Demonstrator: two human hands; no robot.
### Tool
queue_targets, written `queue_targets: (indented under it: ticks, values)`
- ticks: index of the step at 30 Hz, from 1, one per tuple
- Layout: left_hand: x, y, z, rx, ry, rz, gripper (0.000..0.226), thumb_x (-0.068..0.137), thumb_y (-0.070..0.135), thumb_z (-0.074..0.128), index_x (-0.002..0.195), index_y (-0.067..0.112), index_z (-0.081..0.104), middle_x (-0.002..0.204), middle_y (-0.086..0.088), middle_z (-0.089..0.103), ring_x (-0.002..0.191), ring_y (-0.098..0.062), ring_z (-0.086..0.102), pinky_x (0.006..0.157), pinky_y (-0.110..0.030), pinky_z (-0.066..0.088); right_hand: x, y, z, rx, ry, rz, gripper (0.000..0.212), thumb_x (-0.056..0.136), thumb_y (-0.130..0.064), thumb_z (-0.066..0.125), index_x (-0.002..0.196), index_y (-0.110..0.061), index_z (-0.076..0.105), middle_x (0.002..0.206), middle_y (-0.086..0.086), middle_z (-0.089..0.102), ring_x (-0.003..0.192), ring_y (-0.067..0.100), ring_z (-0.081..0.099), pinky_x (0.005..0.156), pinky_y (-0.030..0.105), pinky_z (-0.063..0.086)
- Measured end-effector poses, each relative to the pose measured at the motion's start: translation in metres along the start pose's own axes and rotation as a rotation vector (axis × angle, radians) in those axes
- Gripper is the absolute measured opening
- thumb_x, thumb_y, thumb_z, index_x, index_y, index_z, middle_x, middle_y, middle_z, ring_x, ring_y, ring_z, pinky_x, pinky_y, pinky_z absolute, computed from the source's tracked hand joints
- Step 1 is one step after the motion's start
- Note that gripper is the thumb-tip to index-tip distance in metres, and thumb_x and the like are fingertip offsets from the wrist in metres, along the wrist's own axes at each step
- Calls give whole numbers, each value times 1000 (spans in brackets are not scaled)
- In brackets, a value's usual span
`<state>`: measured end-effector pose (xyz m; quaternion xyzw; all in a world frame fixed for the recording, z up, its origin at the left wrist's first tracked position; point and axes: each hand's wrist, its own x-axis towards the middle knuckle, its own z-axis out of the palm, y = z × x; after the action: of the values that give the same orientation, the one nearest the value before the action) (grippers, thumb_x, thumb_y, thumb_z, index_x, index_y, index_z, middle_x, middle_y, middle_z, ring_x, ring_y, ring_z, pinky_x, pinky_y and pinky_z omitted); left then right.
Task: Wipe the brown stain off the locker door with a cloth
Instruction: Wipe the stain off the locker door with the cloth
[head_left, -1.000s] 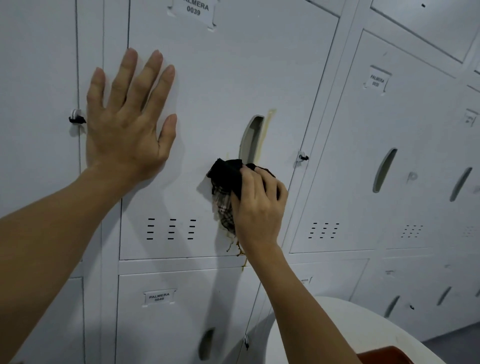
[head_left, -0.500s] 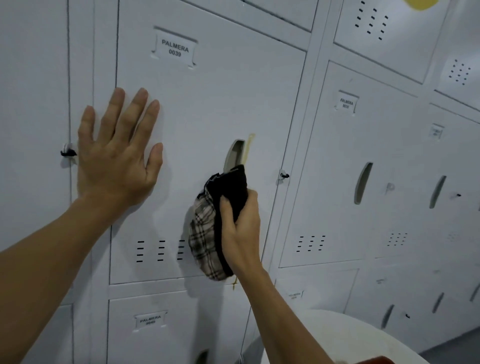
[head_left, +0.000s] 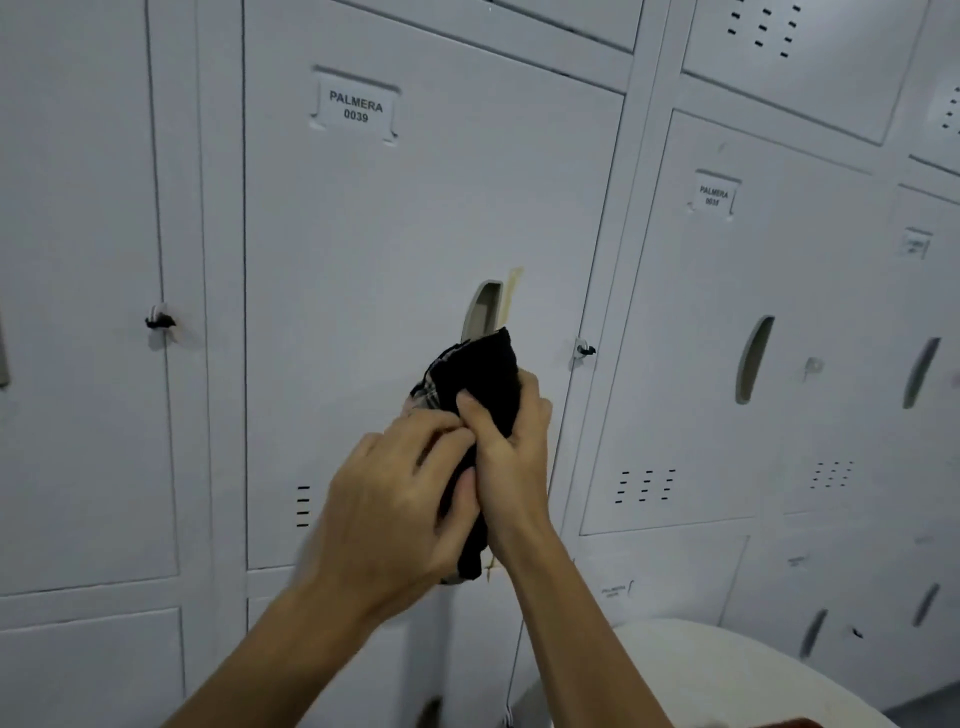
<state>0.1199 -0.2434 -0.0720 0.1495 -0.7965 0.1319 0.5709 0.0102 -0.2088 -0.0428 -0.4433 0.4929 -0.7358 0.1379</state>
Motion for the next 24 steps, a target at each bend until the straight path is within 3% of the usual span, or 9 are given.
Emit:
queue_targets:
  ticks: [3,5,7,9,11,13,15,19,24]
  values:
    - [0,13,6,-129,-67,-246,47,95,40,49,125,9,67,134,-5,64,109,-20,66,85,-40,60,-2,-10,-7,442,-165,211,35,97,-29,43,124,-17,62,119,12,63,106,24,67,82,33,58]
    - [3,17,10,-207,-102,-341,61,97,53,43,143,15,55,141,-2,60,114,-19,65,90,-41,59,-2,-18,-14,623,-248,288,47,101,-27,29,131,-12,63,116,9,71,105,21,67,90,32,54]
    - [8,18,12,-314,-60,-410,63,98,53,43,151,18,46,124,1,67,98,-16,68,80,-40,60,1,-25,-18,659,-321,276,52,101,-22,24,131,-12,66,123,6,72,118,19,64,100,31,48]
    - [17,19,9,-342,74,-424,52,103,37,47,150,15,49,109,-1,73,84,-17,71,72,-38,60,6,-34,-22,641,-364,208,51,98,-18,27,128,-12,67,122,4,72,122,17,61,103,28,45]
    - [33,16,0,-283,234,-388,47,102,18,51,147,6,52,118,-7,75,94,-21,73,82,-28,58,21,-41,-31,533,-280,87,43,92,-16,42,126,-17,69,101,1,70,100,14,63,93,27,45]
    - [54,10,-7,-168,373,-315,44,100,5,54,143,-4,54,127,-15,71,105,-24,71,92,-18,52,44,-45,-42,256,-25,-79,38,96,-9,46,125,-18,70,94,1,66,91,13,62,88,29,48]
    - [79,2,-6,-18,455,-184,43,98,-5,53,141,-9,54,133,-20,66,114,-30,70,99,-23,53,69,-46,-51,-30,198,-249,37,100,-4,46,126,-19,69,110,3,65,103,11,62,96,30,50]
    - [122,-17,25,248,445,105,37,105,-5,41,137,-6,60,142,-22,60,131,-39,59,101,-49,56,114,-49,-59,-316,313,-511,38,99,-9,48,134,-17,60,127,-3,54,118,2,54,102,8,40]
    - [124,-37,67,357,344,357,25,104,-2,54,121,-4,72,137,-21,64,132,-40,58,108,-50,51,153,-42,-58,-548,315,-712,49,97,-15,47,146,-9,49,150,2,44,141,12,40,119,25,30]
